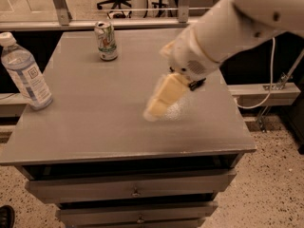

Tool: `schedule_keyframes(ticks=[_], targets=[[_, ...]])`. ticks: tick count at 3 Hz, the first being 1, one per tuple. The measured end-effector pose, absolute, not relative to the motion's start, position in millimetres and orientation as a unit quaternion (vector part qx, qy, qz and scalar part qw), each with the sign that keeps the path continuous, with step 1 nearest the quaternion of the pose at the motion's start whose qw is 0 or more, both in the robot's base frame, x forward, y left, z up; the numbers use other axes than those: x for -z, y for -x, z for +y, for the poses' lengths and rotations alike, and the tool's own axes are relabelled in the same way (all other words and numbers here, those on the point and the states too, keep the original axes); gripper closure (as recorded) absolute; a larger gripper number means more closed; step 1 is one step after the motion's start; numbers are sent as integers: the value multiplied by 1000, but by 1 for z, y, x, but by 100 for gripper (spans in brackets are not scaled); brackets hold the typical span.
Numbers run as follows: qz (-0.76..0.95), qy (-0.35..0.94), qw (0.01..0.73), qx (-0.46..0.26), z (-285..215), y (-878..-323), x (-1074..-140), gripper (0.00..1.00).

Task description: Pick blue plastic bottle

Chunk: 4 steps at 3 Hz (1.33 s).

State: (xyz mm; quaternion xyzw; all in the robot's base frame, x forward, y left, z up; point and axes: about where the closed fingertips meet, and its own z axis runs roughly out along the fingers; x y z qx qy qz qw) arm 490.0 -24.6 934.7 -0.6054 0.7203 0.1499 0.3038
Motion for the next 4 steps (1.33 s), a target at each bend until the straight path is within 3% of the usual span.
schedule_keyframes(ticks=[1, 2, 4], targets=[[699, 597, 342, -195, 30, -498, -942, 0], [699, 597, 342, -195, 30, -498, -942, 0], [650, 592, 402, -256, 118, -526, -924, 0]])
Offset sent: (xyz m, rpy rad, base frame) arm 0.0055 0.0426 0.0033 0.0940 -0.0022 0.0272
